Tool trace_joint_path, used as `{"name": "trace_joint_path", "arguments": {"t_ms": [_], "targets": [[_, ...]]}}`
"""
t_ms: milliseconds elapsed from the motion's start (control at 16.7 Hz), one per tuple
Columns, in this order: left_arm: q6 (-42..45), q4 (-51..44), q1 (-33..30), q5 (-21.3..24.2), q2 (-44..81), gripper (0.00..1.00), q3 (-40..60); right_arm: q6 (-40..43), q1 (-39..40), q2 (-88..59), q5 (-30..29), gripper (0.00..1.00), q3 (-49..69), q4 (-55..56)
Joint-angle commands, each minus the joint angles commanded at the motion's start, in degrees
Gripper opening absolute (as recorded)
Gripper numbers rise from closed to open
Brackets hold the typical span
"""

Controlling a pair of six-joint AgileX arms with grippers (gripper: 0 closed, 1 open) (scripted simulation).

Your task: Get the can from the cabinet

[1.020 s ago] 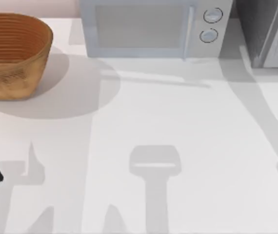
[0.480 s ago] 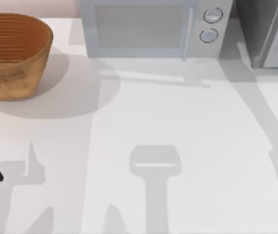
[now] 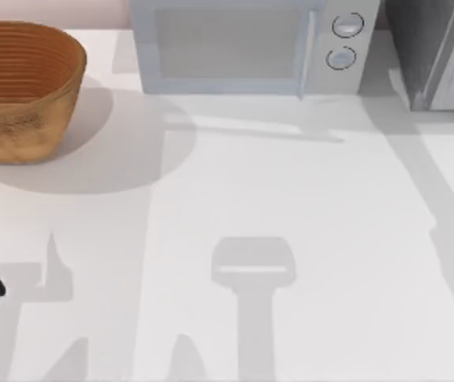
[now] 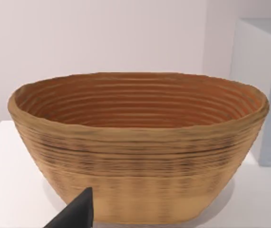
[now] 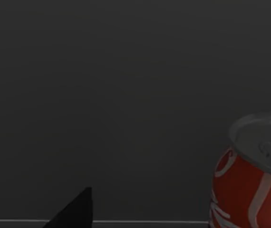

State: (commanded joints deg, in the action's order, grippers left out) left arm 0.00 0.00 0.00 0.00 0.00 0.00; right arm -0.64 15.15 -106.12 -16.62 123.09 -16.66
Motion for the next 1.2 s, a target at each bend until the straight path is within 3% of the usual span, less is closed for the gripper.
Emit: {"name": "trace_joint_path", "arguments": {"t_ms": [60,840,1200], "targets": [[0.0,0.0,0.0,0.0,0.0,1.00,0.0,0.0,0.0,0.0,0.0,1.00,0.0,0.0],[0.0,0.0,0.0,0.0,0.0,1.00,0.0,0.0,0.0,0.0,0.0,0.02,0.0,0.0],[0.0,0.0,0.0,0.0,0.0,1.00,0.0,0.0,0.0,0.0,0.0,0.00,0.0,0.0]]}}
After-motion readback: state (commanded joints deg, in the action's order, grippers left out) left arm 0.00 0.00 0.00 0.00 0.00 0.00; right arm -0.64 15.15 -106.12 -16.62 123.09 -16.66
